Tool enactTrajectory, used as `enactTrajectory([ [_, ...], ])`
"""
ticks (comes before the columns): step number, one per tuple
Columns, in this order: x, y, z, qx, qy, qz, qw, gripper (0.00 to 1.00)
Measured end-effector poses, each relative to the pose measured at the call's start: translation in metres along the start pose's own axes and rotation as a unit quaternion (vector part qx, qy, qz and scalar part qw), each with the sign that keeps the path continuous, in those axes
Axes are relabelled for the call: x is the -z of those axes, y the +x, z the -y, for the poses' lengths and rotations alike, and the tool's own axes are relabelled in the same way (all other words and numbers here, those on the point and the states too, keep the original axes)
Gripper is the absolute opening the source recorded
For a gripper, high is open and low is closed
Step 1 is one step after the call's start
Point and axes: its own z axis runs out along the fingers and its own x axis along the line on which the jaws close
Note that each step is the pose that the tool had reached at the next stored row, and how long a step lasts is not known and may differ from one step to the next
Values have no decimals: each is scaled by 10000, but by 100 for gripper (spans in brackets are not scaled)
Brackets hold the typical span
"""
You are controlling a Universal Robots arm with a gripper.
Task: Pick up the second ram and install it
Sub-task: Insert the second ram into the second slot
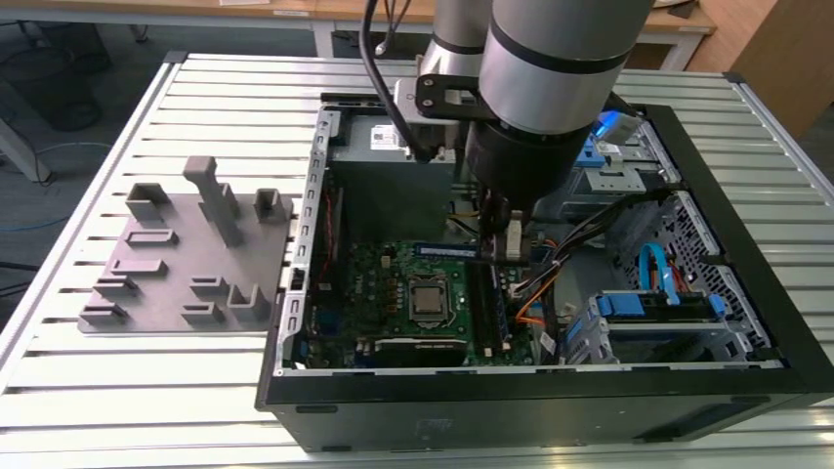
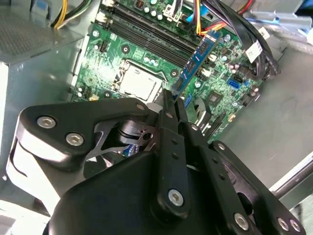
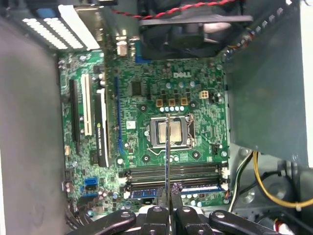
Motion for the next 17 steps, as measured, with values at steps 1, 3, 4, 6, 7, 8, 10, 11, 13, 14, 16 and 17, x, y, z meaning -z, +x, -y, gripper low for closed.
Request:
enactTrajectory([
  [1, -2, 0, 0, -89, 4, 1, 10000, 14],
  [3, -3, 0, 0, -277, 13, 1, 9996, 14],
  [4, -4, 0, 0, -367, 17, 1, 9993, 14],
  [6, -5, 0, 0, -537, 25, 2, 9986, 14],
  [7, -5, 0, 0, -618, 29, 2, 9981, 14],
  [8, -5, 0, 0, -699, 33, 3, 9976, 14],
  [10, -6, 0, 0, -855, 41, 4, 9963, 14],
  [11, -6, 0, 0, -921, 44, 4, 9957, 14],
  [13, -6, 0, 0, -1051, 50, 4, 9944, 14],
  [14, -7, 0, 0, -1115, 53, 5, 9938, 14],
  [16, -8, 0, 0, -1228, 59, 3, 9924, 14],
  [17, -8, 0, 0, -1276, 62, 2, 9918, 14],
])
